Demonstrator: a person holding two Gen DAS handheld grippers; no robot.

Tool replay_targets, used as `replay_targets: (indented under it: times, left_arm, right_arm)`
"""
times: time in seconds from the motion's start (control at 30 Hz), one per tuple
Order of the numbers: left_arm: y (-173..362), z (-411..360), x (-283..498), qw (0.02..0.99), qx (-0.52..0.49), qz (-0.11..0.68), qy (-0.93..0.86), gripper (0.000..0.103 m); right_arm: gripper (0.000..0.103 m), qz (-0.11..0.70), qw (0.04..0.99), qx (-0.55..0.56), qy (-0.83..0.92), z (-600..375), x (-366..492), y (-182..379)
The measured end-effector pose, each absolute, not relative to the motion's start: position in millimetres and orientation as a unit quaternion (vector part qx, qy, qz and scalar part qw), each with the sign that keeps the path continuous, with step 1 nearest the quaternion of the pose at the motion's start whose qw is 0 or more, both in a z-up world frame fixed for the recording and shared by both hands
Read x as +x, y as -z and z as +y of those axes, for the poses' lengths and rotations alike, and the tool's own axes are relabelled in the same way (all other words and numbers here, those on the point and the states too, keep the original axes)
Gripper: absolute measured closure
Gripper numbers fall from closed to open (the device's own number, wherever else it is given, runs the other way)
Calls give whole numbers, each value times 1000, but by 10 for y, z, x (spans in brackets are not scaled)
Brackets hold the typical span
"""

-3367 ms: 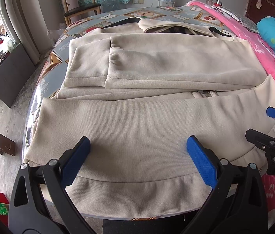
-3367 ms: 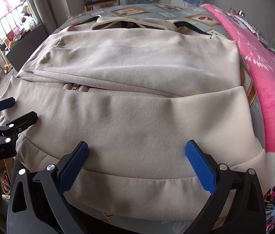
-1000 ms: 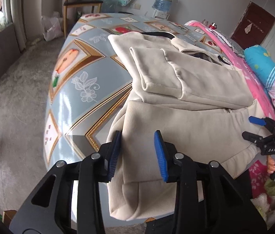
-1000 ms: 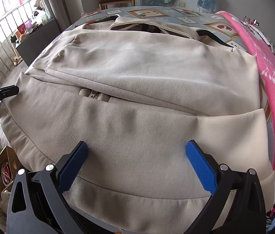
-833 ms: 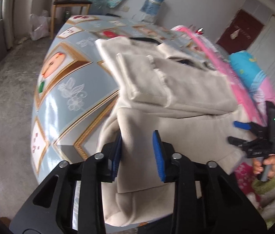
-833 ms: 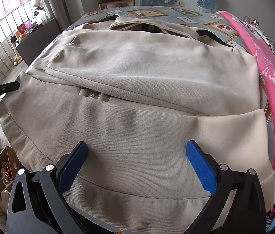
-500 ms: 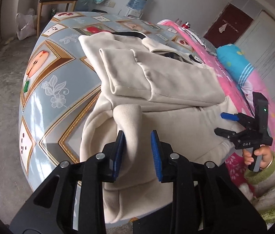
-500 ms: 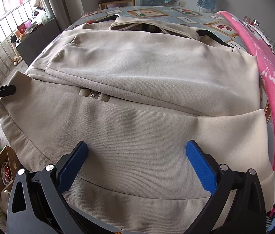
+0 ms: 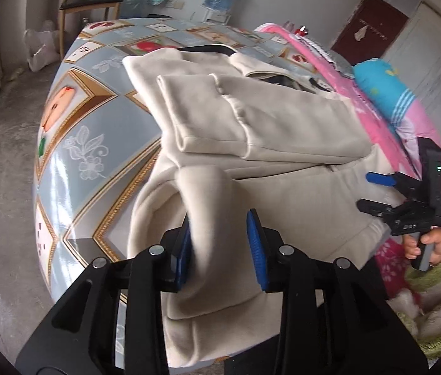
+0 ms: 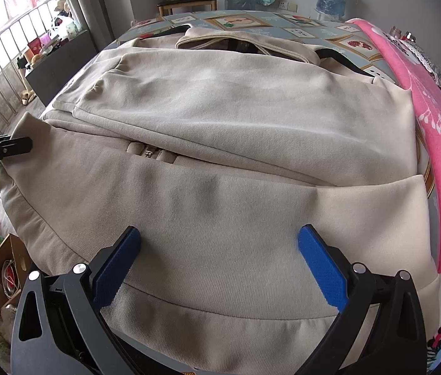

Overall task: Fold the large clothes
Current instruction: 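Grasp the side edge of the folded jacket with the left tool, then grasp the jacket edge with the right tool while the left tool holds its edge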

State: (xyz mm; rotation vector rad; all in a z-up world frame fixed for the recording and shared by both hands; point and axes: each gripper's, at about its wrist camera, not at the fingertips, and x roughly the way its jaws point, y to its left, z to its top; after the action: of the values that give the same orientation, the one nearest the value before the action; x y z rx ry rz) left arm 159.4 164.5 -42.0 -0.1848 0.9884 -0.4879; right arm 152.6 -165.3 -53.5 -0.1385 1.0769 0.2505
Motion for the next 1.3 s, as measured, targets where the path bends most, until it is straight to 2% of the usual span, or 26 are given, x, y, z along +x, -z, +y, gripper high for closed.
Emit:
replay_targets:
  times: [0.2, 0.37, 0.53, 0.7, 0.87, 0.97, 1.03, 1.2, 1.23, 1.3]
  left_arm:
    - [326, 1598, 1510, 848, -93, 446, 271, 75]
    - [416, 1479, 1550, 859, -27, 469, 201, 75]
    - [350, 1379, 1476, 876, 17, 455, 163, 92]
    - [274, 1205, 1339, 890, 69, 436, 113, 96]
    - [204, 1170, 1243, 899, 66, 422, 91, 96]
    - [175, 1219, 1208, 902, 45, 420, 91, 97]
    - [154, 1257, 1184, 903, 31, 418, 94, 97]
    - [108, 1325, 1088, 904, 7, 413, 107, 97]
    - [105, 1335, 1076, 904, 3, 413, 111, 97]
    - [109, 1346, 1070, 903, -4, 413, 117, 97]
  right_arm:
    - [5, 510, 849, -66, -119, -1654, 1526, 536]
    - [5, 510, 849, -66, -119, -1655, 1524, 536]
    - [5, 509, 850, -65, -120, -1660, 1529, 528]
    - [5, 511, 850, -45, -123, -1692, 1532, 439]
    - [12, 477, 862, -39, -166, -1478, 1527, 196]
    - [26, 486, 855, -49, -174, -1289, 1595, 268]
    - [39, 495, 851, -56, -166, -1217, 1636, 356]
    - [53, 502, 848, -65, -158, -1153, 1652, 432]
    - [63, 501, 848, -74, -158, -1123, 1650, 419]
    - [77, 502, 846, -92, -154, -1088, 1636, 407]
